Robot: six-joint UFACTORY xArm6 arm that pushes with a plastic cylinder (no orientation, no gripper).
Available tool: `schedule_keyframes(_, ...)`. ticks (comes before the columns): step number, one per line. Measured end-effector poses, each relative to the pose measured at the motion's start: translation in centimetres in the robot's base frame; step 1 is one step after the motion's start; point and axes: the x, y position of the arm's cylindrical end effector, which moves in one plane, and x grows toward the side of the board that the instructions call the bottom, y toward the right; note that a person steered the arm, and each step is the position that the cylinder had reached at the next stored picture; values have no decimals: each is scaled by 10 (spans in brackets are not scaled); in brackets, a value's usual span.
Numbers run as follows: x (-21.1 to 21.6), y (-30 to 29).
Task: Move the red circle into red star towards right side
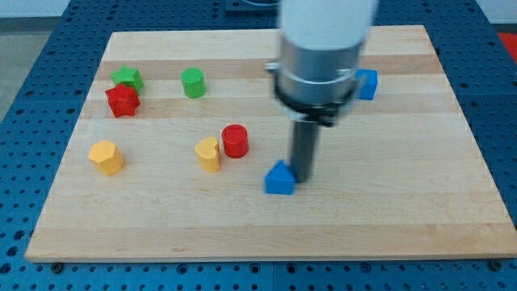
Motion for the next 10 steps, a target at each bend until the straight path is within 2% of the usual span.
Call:
schedule_keyframes(1, -69, -151)
schedule_keyframes(2, -95, -204)
schedule_keyframes(3, -68, -180)
schedule_keyframes(4, -55, -119)
schedule_keyframes(6, -69, -58)
schedule_keyframes(7, -77, -66)
schedule_keyframes(9, -77, -130)
schedule_keyframes(10, -83, -133)
